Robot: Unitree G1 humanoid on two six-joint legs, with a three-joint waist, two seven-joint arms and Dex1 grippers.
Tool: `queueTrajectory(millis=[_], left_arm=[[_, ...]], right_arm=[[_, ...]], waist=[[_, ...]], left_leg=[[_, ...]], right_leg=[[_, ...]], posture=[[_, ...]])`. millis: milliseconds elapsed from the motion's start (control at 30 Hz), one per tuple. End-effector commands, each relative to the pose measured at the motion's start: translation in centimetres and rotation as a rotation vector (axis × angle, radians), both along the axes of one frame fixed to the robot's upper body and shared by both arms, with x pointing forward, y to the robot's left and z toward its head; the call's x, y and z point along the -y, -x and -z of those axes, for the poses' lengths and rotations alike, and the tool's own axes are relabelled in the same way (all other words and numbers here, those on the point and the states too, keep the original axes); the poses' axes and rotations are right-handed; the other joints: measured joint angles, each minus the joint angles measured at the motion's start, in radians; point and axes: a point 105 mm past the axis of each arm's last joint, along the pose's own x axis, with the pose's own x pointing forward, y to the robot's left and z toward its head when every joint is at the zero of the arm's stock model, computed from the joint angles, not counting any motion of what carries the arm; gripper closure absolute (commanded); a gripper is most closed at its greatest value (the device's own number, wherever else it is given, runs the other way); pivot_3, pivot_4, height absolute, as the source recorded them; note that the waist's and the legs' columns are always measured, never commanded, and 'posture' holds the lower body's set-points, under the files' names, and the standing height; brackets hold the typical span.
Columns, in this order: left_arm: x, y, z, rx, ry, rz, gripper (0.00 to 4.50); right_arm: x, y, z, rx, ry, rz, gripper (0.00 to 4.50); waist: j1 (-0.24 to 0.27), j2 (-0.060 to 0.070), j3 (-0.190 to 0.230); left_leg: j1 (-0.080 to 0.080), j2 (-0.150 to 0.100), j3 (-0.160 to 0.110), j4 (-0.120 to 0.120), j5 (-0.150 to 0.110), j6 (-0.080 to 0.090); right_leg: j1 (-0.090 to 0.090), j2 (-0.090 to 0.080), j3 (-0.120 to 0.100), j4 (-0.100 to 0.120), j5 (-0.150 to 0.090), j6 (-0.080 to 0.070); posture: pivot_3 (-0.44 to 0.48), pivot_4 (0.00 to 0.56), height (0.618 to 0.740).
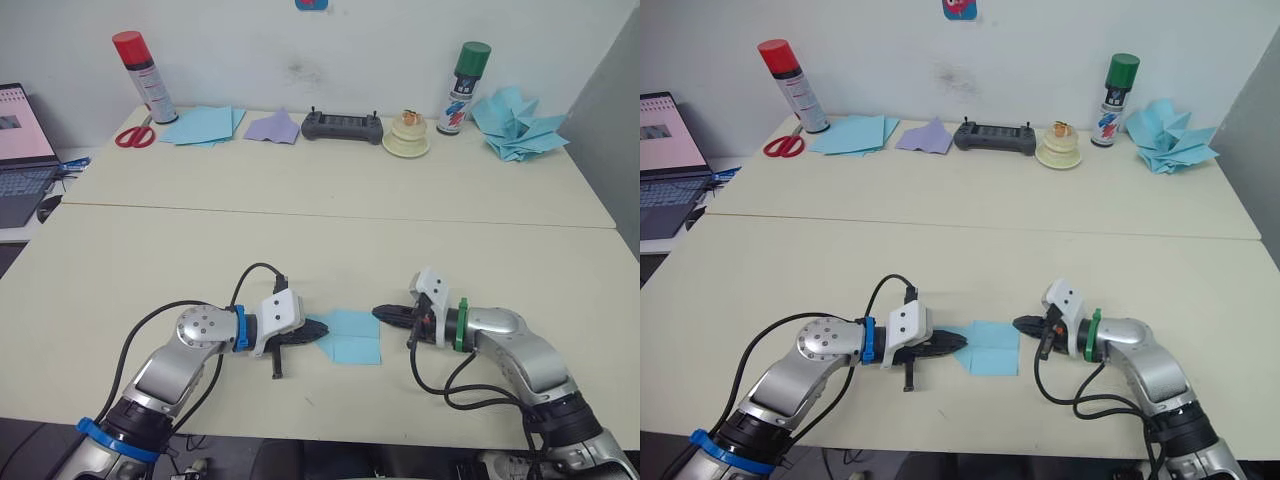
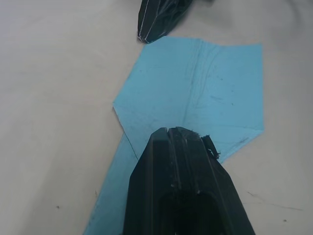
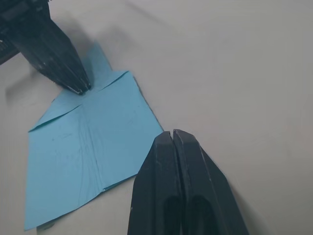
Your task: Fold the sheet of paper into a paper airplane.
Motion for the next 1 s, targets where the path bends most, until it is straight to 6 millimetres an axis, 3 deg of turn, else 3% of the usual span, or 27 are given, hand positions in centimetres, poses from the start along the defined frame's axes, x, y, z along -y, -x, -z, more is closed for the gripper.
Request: queueTrajectory(millis=[33,100,233,300,433,633,1000], left_arm=[[-0.8,0.3,1.6,-0.056,-0.048,-0.022,4.50],[-1.0,0.3,1.6,-0.055,-0.048,-0.025,4.50],[-1.1,0.3,1.5,-0.055,-0.047,-0.030,4.50],[-1.0,0.3,1.5,-0.055,-0.044,-0.032,4.50],[-1.0,0.4,1.4,-0.057,-0.033,-0.042,4.50],[-1.3,0.3,1.5,-0.053,-0.039,-0.049,4.50],[-1.2,0.1,1.4,-0.049,-0.036,-0.051,4.50]], right_arm=[[-0.3,0.1,-2.3,-0.066,-0.113,0.017,4.31],[-0.4,0.6,-2.7,-0.126,-0.147,-0.001,3.94],[-0.3,0.7,-2.9,-0.168,-0.151,0.004,2.46],[-0.4,0.9,-2.8,-0.188,-0.155,0.000,1.93],[-1.0,1.1,-3.2,-0.268,-0.234,0.004,1.93],[-0.3,1.5,-2.2,-0.305,-0.166,0.005,1.93],[-2.4,1.5,-0.5,-0.310,-0.131,-0.018,1.93]], waist=[[0.000,0.000,0.000],[0.000,0.000,0.000],[-0.001,0.000,0.000],[-0.001,0.000,0.000],[-0.001,0.000,0.000],[-0.002,0.000,0.000],[-0.009,0.000,0.000]], left_leg=[[0.000,0.000,0.000,0.000,0.000,0.000],[0.000,0.000,0.000,0.000,0.000,0.000],[0.000,0.000,0.000,0.000,0.000,0.000],[0.000,0.000,0.000,0.000,0.000,0.000],[0.000,0.000,0.000,0.000,0.000,0.000],[0.000,0.000,0.000,0.000,0.000,0.000],[0.001,0.000,0.000,0.000,0.000,0.000]], right_leg=[[0.000,0.000,0.000,0.000,0.000,0.000],[0.000,0.000,0.000,0.001,0.000,0.000],[0.000,0.000,0.000,0.002,0.000,0.000],[0.000,0.000,0.000,0.002,0.000,0.000],[0.000,0.000,0.000,0.002,0.000,0.000],[0.000,0.000,0.000,0.002,0.000,0.000],[-0.001,0.001,0.000,0.003,0.000,0.000]], posture=[[0.000,0.150,0.740],[0.000,0.150,0.740],[0.000,0.150,0.740],[0.000,0.150,0.740],[0.000,0.150,0.740],[0.000,0.150,0.740],[0.000,0.150,0.740]])
